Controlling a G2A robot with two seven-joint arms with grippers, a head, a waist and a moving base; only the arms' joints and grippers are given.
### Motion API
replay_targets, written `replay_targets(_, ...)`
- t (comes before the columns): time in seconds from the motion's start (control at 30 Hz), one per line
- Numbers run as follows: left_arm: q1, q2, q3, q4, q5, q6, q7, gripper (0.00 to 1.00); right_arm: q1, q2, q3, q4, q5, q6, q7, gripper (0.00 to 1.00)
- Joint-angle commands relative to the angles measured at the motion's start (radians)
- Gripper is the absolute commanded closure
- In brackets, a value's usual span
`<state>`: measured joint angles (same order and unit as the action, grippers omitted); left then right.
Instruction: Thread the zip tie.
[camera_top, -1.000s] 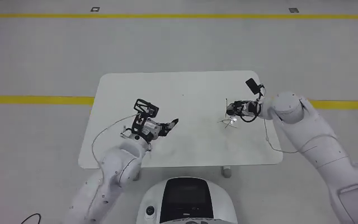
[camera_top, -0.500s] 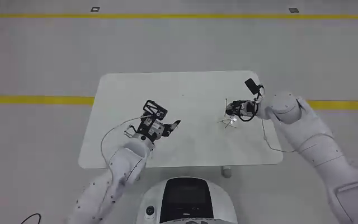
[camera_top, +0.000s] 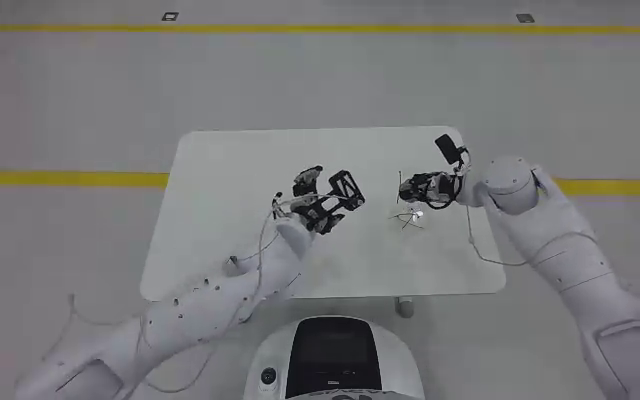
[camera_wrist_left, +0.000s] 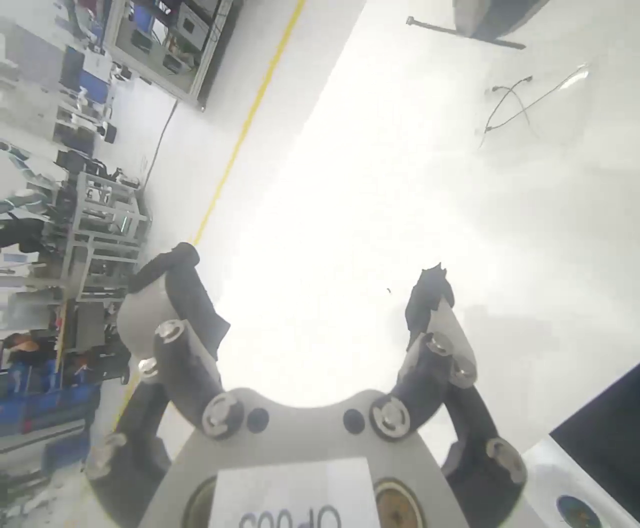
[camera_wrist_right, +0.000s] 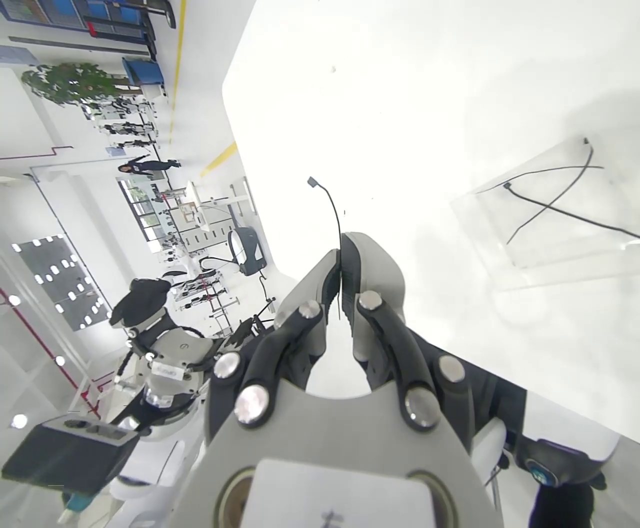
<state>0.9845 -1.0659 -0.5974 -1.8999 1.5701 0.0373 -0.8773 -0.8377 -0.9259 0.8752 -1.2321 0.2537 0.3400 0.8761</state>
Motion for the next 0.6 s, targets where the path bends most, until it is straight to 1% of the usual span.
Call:
replay_targets(0.0, 0.016, 0.0, -0.022, 0.0, 0.0, 0.0, 0.0, 0.0, 0.0, 0.0, 0.0, 0.0, 0.0, 0.0, -0.001, 1.0)
replay_targets(0.17, 0.017, 0.0, -0.022, 0.001, 0.0, 0.0, 0.005, 0.0, 0.0, 0.0, 0.0, 0.0, 0.0, 0.0, -0.001, 1.0)
replay_targets(0.23, 0.019, 0.0, -0.024, 0.013, 0.0, -0.015, 0.035, 0.0, -0.014, -0.002, 0.002, -0.011, 0.002, -0.006, -0.028, 1.0)
replay_targets(0.27, 0.014, 0.0, -0.023, 0.02, 0.0, -0.026, 0.036, 0.0, -0.016, -0.004, 0.001, -0.018, 0.002, -0.002, -0.035, 1.0)
replay_targets(0.33, -0.015, -0.002, -0.006, 0.031, 0.0, -0.045, 0.014, 0.0, -0.019, -0.006, 0.002, -0.025, 0.0, 0.0, -0.045, 1.0)
replay_targets(0.4, -0.043, -0.008, 0.023, 0.041, 0.0, -0.047, -0.011, 0.0, -0.02, -0.009, -0.001, -0.027, -0.002, 0.0, -0.054, 1.0)
replay_targets(0.43, -0.062, -0.013, 0.044, 0.05, 0.0, -0.046, -0.023, 0.0, -0.019, -0.012, -0.003, -0.026, -0.002, 0.0, -0.058, 1.0)
replay_targets(0.57, -0.123, -0.035, 0.113, 0.098, 0.0, -0.039, -0.034, 0.0, -0.015, -0.018, -0.011, -0.021, -0.002, 0.0, -0.058, 1.0)
